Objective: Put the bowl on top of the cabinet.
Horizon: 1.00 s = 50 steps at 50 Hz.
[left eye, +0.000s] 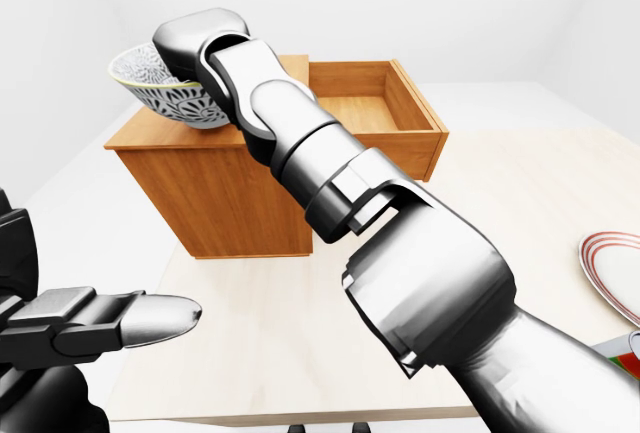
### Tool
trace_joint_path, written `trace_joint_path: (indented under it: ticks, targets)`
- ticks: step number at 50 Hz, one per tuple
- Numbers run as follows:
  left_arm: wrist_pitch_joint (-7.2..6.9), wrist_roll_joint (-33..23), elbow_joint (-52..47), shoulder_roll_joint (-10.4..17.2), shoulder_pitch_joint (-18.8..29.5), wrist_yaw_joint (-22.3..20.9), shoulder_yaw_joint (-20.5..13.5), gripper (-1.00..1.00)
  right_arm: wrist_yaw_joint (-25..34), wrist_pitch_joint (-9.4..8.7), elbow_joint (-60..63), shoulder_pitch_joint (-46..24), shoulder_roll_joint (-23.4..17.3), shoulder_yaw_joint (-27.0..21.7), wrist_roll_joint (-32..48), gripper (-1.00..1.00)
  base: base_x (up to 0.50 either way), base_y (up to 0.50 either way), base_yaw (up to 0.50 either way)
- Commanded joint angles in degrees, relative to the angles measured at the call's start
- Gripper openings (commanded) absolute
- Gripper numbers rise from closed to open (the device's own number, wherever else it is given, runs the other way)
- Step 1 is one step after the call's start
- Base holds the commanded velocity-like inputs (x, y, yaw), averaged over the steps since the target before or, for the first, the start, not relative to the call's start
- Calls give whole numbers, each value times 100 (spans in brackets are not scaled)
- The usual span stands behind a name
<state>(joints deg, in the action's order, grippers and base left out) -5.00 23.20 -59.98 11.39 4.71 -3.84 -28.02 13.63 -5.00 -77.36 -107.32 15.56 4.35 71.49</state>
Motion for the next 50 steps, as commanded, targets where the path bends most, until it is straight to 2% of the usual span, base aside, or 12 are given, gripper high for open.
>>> trace_joint_path:
  ticks: [1, 21, 23, 24, 28, 29, 32, 34, 50]
  targets:
    - [0, 35, -2, 19, 14, 22, -12, 100, -164, 0, 55, -28, -25, 8, 43, -97, 0, 0, 0]
    - [0, 43, -2, 27, 12, 50, -4, 100, -155, 0, 64, 37, 53, -28, -5, -100, 0, 0, 0]
    - [0, 46, -2, 20, 14, 46, -11, 100, -15, 0, 65, 42, 89, -53, -64, -100, 0, 0, 0]
    - [0, 43, -2, 18, 11, 42, -10, 100, 28, 0, 70, 55, 90, -30, -61, -46, 0, 0, 0]
    - [0, 37, -2, 14, 11, 38, -9, 100, 32, 0, 72, 58, 90, -17, -70, -46, 0, 0, 0]
    - [0, 27, -2, 12, 2, 27, -4, 100, -30, 0, 77, 94, 108, -25, -86, 100, 0, 0, 0]
    - [0, 15, -2, 5, 3, 17, -3, 100, -32, 0, 77, 94, 106, -17, -96, 100, 0, 0, 0]
    - [0, 28, 5, -8, 19, 10, -38, 100, -247, 0, 90, -24, 124, -157, -278, 100, 0, 0, 0]
    - [0, -12, 26, -15, 32, -26, -29, 100, -213, 0, 90, -27, 128, -52, -486, 100, 0, 0, 0]
